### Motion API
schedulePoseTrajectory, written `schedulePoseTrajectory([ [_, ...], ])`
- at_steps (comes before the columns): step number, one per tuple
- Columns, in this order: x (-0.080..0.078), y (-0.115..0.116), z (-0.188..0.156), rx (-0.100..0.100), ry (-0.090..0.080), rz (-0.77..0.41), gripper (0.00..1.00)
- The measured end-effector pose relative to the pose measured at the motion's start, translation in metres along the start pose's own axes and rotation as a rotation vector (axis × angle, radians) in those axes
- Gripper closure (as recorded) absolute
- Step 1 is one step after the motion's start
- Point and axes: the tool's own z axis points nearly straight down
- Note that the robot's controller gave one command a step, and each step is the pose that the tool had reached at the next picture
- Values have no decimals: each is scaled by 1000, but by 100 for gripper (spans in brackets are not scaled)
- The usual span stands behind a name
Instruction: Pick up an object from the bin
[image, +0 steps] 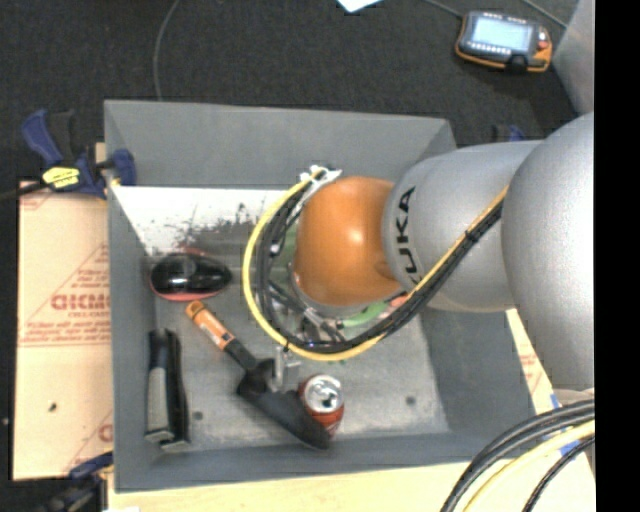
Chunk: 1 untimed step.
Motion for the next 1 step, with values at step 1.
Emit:
schedulePoseTrajectory([
  [1, 31, 90, 3, -7, 23, -191, 0],
])
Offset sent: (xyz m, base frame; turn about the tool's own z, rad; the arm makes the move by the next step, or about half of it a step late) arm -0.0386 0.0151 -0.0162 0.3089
